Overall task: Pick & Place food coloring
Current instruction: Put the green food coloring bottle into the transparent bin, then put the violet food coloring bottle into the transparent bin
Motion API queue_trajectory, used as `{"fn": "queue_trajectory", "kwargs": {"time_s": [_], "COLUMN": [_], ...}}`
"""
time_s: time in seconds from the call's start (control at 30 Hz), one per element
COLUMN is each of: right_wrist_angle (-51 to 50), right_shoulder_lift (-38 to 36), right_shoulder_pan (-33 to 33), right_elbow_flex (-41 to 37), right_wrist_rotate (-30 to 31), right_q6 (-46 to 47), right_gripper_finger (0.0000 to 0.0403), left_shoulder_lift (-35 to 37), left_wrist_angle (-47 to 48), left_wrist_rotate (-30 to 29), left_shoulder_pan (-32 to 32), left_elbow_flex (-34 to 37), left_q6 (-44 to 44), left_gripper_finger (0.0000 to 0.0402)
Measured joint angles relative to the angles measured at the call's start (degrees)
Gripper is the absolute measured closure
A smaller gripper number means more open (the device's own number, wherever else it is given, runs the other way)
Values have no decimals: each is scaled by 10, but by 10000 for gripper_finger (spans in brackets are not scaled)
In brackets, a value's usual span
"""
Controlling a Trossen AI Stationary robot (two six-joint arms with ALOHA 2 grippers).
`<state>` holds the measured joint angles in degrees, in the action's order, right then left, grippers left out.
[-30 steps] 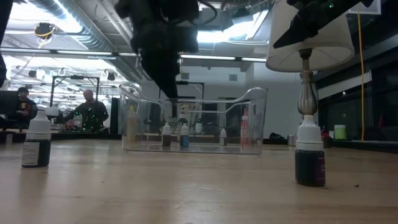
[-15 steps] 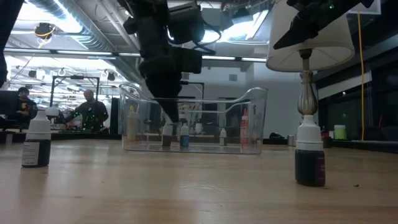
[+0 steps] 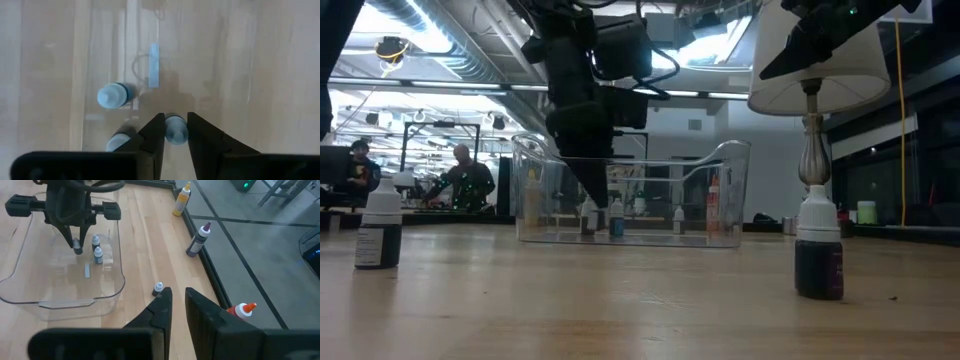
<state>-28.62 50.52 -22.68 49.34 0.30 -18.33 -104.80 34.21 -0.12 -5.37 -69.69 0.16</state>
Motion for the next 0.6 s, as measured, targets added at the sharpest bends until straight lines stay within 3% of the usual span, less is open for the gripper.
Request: {"fn": "queue_trajectory", "kwargs": {"time_s": [0.6], "right_wrist_angle": [0], "right_shoulder_lift": [0], "right_shoulder_pan": [0], "right_elbow_flex": [0], "right_wrist_rotate": [0], "right_q6": [0], "right_gripper_finger": [345], "left_shoulder_lift": [0], "left_wrist_angle": [12], "left_wrist_rotate": [-4], "left_shoulder_pan": [0], "left_elbow_flex": [-18], "left_q6": [-5], "left_gripper_finger": [269]}}
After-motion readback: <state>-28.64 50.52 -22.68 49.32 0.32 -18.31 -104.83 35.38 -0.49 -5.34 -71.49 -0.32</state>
